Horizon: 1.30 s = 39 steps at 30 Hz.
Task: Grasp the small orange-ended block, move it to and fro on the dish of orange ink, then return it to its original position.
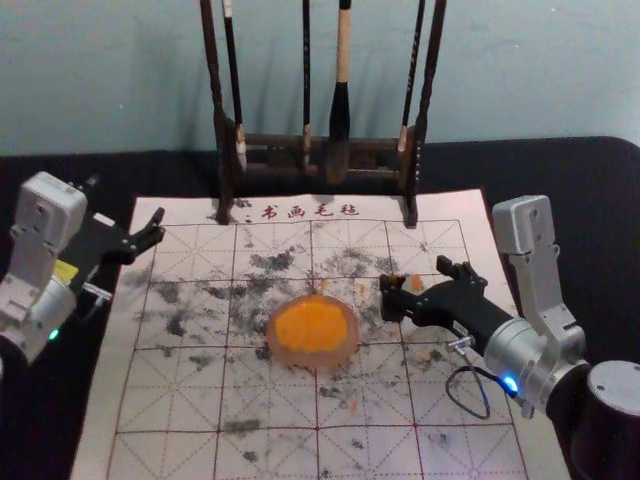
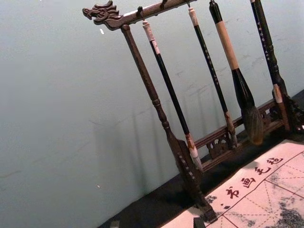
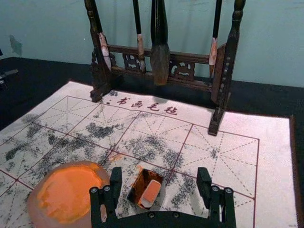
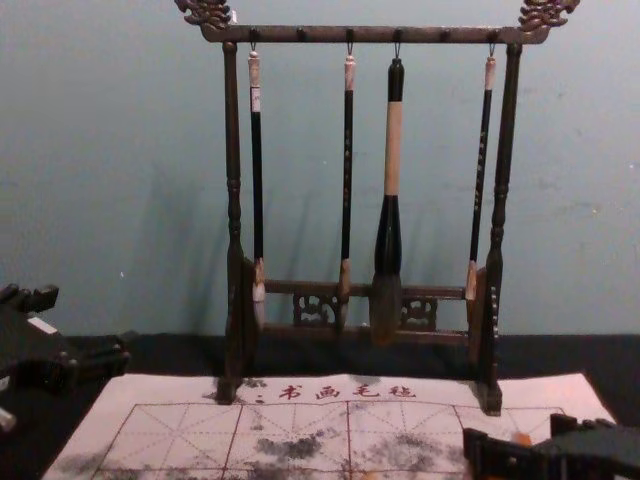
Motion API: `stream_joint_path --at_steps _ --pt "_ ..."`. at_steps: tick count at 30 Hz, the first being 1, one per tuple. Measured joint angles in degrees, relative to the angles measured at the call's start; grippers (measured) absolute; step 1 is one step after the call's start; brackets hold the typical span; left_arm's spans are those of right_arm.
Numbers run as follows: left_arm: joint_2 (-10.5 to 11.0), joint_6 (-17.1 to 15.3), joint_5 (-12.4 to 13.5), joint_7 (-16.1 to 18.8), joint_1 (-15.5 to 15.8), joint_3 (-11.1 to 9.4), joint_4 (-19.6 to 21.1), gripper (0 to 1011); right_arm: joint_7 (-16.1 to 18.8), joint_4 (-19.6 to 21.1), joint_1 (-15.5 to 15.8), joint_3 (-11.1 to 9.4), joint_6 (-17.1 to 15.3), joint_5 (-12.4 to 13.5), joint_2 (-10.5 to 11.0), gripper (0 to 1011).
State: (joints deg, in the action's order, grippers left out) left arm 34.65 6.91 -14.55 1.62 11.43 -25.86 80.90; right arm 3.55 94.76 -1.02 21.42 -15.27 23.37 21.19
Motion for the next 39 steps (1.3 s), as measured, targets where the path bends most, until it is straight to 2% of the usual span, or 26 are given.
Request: stream_joint_path --at_steps 16,31,39 --pt "0.0 0.0 0.0 0.0 0.0 0.0 0.0 1001 0.3 1.0 0.9 -1.0 -3.0 -2.1 -1.8 1000" --pt "0.0 0.0 0.0 0.0 0.0 0.0 0.0 1001 0.3 1.0 1.0 -1.0 -3.0 -2.4 -1.9 1000" --pt "0.0 0.0 0.0 0.0 0.0 0.0 0.0 1001 0.3 1.0 0.9 -1.0 -3.0 -2.4 -1.9 835"
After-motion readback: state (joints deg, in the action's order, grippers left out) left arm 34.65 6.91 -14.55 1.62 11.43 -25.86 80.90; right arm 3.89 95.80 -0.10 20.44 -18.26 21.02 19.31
